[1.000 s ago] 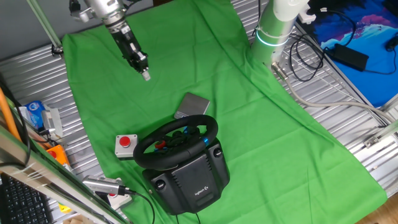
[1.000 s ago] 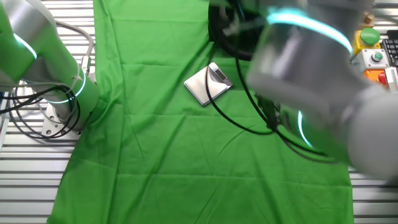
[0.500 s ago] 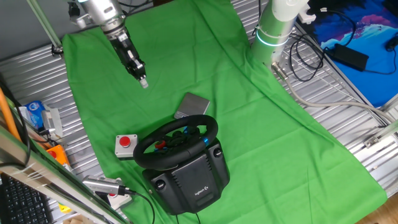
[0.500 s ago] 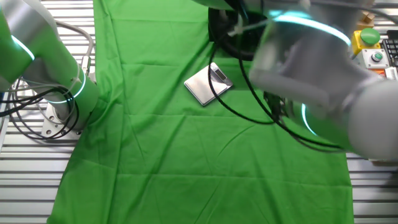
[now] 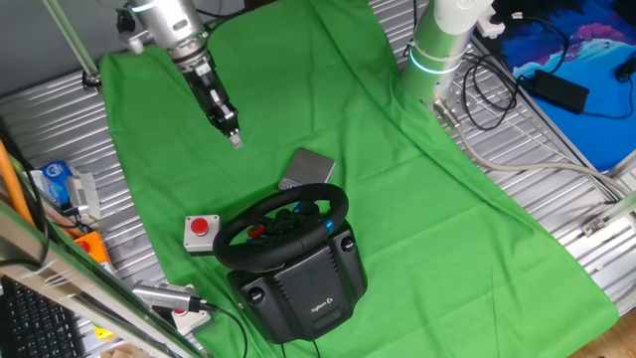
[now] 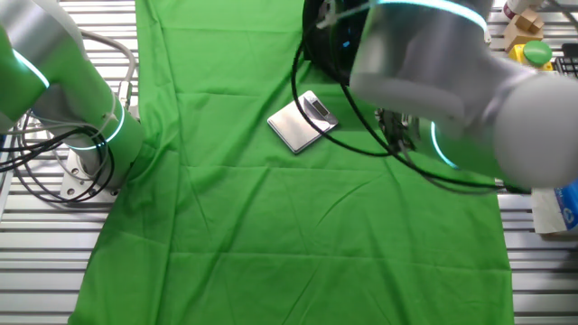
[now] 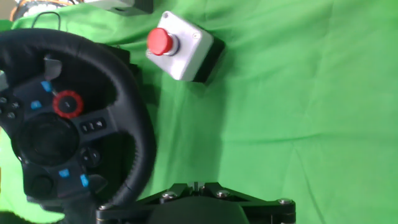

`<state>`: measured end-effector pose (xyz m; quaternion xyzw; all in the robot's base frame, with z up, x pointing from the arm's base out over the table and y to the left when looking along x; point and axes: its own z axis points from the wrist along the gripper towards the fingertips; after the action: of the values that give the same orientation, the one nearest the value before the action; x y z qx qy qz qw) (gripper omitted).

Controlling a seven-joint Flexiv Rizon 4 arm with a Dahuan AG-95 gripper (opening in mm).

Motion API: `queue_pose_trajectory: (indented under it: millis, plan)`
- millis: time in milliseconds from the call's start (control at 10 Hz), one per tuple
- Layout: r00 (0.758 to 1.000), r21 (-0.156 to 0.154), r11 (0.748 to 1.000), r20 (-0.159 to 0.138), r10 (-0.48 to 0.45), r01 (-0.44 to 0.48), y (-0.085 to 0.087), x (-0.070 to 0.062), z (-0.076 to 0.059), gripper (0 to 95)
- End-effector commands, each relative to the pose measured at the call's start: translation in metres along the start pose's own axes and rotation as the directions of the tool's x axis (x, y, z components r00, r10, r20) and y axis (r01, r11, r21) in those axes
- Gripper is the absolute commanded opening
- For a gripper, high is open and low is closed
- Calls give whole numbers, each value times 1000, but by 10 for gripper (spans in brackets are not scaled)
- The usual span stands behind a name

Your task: Rotate the steering wheel 90 degrees clockwise

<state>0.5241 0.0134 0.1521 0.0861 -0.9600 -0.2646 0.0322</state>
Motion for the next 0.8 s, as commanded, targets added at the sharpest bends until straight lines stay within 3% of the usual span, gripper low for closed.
queue_pose_trajectory:
  millis: [100, 500, 800]
  plan:
    - [1000, 23, 1000, -12, -17, 17, -1, 5, 0, 0]
    - [999, 26, 999, -39, -32, 33, -2, 6, 1, 0]
    - [999, 0, 999, -27, -44, 44, -3, 6, 1, 0]
